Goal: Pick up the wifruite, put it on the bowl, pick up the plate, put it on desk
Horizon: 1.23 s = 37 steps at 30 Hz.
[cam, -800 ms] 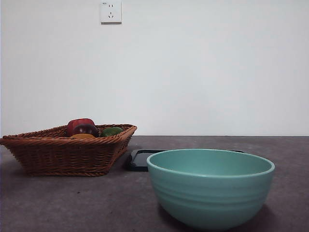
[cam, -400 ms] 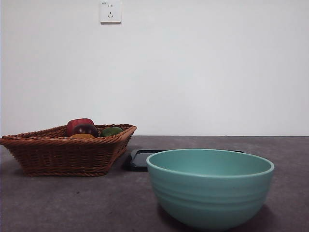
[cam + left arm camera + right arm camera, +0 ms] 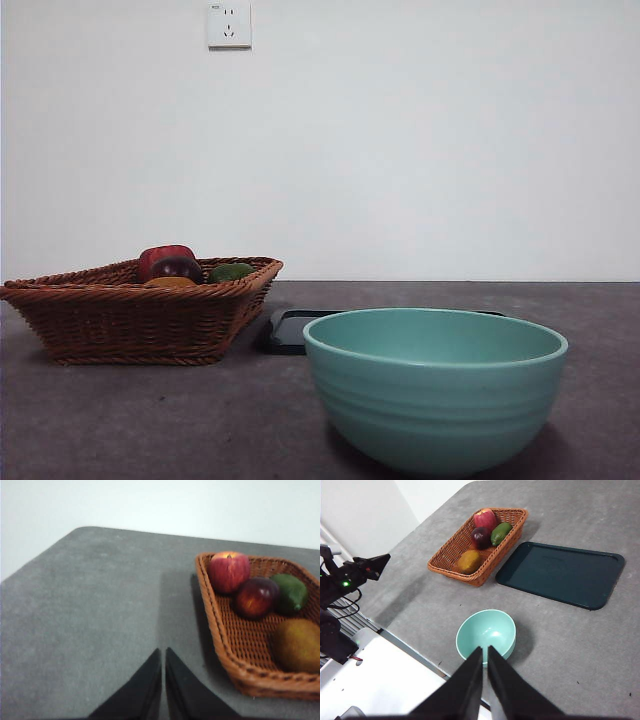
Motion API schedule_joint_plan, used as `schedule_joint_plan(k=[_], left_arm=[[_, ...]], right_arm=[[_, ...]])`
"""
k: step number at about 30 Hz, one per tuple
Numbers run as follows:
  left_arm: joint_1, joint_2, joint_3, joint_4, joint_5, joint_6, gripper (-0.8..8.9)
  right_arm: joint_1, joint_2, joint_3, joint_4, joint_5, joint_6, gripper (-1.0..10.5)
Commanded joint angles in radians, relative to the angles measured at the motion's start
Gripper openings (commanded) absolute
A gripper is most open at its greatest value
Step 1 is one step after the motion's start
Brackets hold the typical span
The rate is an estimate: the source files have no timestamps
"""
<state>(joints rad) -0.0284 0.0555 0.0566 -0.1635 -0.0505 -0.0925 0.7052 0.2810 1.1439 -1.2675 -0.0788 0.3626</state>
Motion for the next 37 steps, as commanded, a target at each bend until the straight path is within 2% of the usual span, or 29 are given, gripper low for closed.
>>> schedule_joint_plan(k=[1, 7, 10, 34, 37], left_arm=[[0.001, -0.014, -0.010, -0.007, -0.002, 0.003, 0.12], [0.001, -0.049, -0.032, -0.058, -0.002, 0.013, 0.12], [0.001, -0.052, -0.042, -0.018, -0.002, 0.013, 0.12], [0.001, -0.052, -0.045, -0.023, -0.002, 0.013, 0.12], [0.001, -0.052, -0.045, -0.023, -0.002, 0.013, 0.12]], right_arm=[[0.007, 0.002, 0.018, 0.010, 0.001, -0.011, 0.1], [0.007, 0.002, 0.018, 0.010, 0.001, -0.011, 0.1], [0.007, 0.002, 0.018, 0.010, 0.001, -0.011, 0.1], [0.004, 0.002, 0.017, 0.009, 0.001, -0.011, 0.1], [-0.054, 0.002, 0.012, 0.010, 0.005, -0.074, 0.1]])
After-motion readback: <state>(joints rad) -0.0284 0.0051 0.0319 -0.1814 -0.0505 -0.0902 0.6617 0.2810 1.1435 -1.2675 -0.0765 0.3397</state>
